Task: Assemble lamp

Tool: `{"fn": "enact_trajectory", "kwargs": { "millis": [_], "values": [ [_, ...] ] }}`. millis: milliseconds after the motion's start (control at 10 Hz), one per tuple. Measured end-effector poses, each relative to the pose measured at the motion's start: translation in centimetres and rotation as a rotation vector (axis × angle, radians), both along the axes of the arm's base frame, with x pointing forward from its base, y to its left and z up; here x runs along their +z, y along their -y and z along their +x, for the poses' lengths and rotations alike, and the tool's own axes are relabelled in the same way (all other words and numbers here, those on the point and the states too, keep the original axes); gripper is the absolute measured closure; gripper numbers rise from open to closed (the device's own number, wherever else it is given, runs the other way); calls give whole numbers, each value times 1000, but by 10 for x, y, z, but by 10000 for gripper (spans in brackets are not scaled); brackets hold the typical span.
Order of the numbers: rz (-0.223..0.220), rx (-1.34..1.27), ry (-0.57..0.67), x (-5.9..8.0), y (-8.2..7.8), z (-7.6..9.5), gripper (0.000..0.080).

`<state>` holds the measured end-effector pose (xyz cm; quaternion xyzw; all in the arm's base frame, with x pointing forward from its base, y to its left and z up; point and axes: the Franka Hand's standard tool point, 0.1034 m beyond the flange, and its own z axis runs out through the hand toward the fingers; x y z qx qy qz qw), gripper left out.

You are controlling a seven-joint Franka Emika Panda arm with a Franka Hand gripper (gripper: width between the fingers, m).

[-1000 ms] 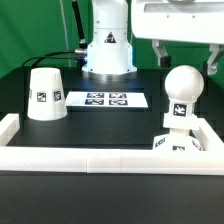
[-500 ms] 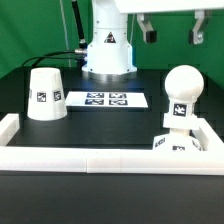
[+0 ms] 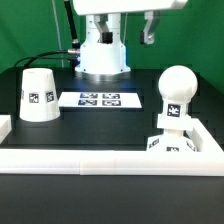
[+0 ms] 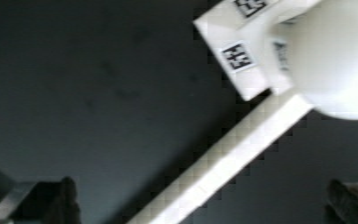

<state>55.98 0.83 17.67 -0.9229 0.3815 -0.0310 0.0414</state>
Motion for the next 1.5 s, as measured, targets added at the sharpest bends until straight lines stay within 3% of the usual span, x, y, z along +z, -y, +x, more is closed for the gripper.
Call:
{"fn": "enact_trajectory", "kwargs": {
  "millis": [600, 800, 1100, 1300, 1500],
  "values": [
    [-1, 3, 2, -1, -2, 1, 101],
    [22, -11, -21, -4, -6, -5, 101],
    [40, -38, -49, -26, 19, -46, 101],
    [42, -68, -60, -30, 35, -53, 101],
    [40, -69, -61, -31, 36, -53, 101]
  ]
}}
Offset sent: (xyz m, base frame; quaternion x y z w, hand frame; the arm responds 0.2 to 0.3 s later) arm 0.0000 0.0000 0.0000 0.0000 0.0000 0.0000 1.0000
